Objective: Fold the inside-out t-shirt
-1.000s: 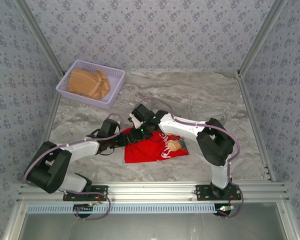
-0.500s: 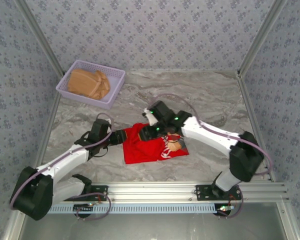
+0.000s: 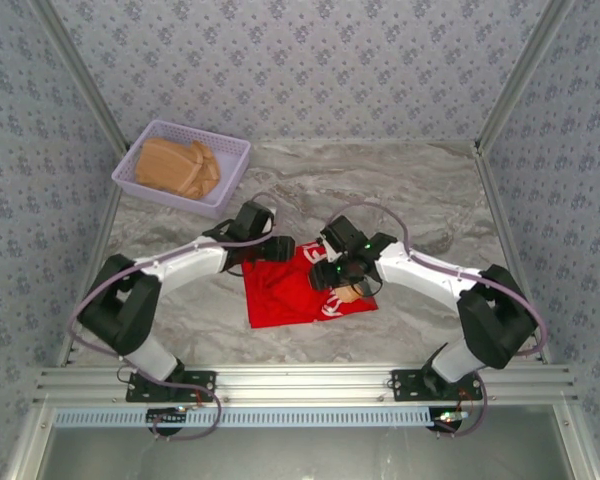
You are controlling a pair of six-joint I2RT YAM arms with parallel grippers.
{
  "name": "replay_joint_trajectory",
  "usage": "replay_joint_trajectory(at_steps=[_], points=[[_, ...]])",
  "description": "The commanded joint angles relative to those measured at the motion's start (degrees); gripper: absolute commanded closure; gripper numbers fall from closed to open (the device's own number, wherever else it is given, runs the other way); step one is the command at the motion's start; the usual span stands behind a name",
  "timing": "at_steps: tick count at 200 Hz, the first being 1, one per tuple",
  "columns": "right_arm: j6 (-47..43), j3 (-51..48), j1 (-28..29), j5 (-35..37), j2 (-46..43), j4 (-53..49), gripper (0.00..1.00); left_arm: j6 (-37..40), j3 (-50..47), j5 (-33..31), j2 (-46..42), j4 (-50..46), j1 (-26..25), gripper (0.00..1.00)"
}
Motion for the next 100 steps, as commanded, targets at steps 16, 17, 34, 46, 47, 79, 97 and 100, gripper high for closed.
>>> replay_joint_trajectory(at_steps=[16, 17, 34, 46, 47, 79, 97, 100], points=[[1.1, -0.51, 1.2, -1.82, 3.66, 6.07, 0.51, 2.31, 3.15, -4.08, 3.57, -3.45, 0.5, 0.45], [1.1, -0.51, 1.2, -1.82, 3.66, 6.07, 0.51, 2.31, 3.16, -4.17, 3.57, -3.47, 0.56, 0.46], [0.33, 0.78, 1.2, -2.32, 5.95, 6.76, 0.58, 1.98, 2.58, -3.55, 3.65, -2.4, 1.93, 0.56], [-0.49, 2.02, 1.38, -2.54, 7.16, 6.65, 0.67, 1.96, 2.42, -1.92, 3.93, -2.26, 3.25, 0.64], [-0.54, 2.05, 1.38, -2.54, 7.19, 6.61, 0.69, 1.96, 2.4, -1.77, 3.93, -2.26, 3.43, 0.65], [-2.39, 2.57, 3.16, -2.41, 5.49, 6.7, 0.87, 2.4, 1.6, 1.34, 3.5, -1.39, 6.03, 0.8], [-4.05, 2.45, 4.55, -2.41, 3.63, 6.36, 0.92, 2.49, 1.66, 3.14, 3.42, -1.27, 7.2, 0.83], [-4.42, 2.44, 4.91, -2.45, 3.36, 6.42, 0.93, 2.55, 1.67, 3.38, 3.4, -1.26, 7.35, 0.84]])
